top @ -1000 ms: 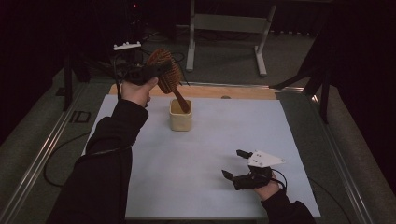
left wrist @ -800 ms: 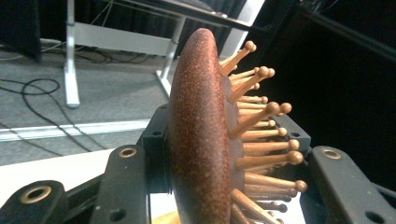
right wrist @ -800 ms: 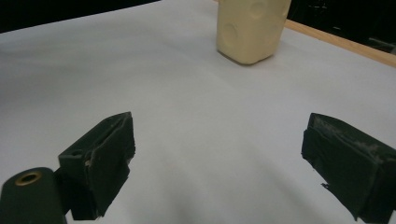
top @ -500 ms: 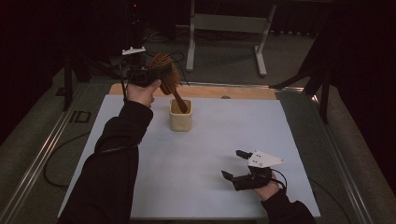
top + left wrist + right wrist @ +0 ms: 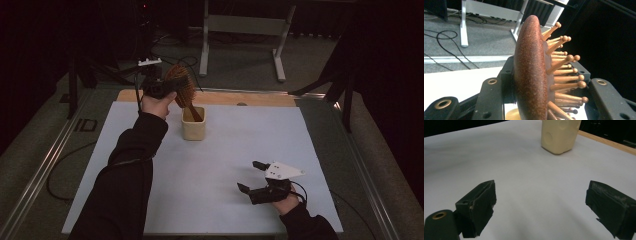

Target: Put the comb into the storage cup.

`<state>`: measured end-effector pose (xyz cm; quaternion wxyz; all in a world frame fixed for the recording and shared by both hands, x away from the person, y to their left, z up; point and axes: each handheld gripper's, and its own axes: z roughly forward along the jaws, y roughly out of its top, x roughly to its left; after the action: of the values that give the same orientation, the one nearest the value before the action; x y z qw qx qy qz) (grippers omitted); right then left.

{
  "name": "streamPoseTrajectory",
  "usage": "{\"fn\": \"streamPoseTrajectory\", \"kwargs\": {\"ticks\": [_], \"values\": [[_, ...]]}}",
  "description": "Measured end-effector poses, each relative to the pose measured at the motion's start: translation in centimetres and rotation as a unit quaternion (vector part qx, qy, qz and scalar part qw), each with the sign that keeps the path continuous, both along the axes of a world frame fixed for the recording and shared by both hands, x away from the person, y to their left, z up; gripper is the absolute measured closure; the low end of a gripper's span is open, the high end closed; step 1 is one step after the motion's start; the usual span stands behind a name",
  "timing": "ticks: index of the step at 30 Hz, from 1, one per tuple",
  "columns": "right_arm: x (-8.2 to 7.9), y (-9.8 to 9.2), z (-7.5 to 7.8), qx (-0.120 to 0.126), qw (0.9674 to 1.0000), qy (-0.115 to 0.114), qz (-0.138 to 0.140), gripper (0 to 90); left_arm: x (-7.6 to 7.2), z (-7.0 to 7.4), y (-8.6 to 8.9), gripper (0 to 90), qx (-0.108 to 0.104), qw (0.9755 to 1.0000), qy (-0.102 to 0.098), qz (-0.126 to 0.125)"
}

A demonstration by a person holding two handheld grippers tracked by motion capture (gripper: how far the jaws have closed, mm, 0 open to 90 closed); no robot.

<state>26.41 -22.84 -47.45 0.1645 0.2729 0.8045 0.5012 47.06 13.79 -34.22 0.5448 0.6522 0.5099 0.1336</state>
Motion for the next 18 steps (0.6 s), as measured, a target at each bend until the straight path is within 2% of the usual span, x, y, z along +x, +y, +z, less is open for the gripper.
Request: {"fn": "streamPoseTrajectory", "kwargs": {"ticks": [6,18], "values": [[0.0,0.0,-0.1,0.0,1.0,0.003,0.001,9.1,0.2,-1.2,-0.3,53.0,0.0,1.0,0.008,-0.003],[0.1,0.1,-0.2,-0.004,1.0,0.004,0.002,10.5,0.4,-2.2,-0.3,53.0,-0.002,0.9999,0.016,-0.003]]}}
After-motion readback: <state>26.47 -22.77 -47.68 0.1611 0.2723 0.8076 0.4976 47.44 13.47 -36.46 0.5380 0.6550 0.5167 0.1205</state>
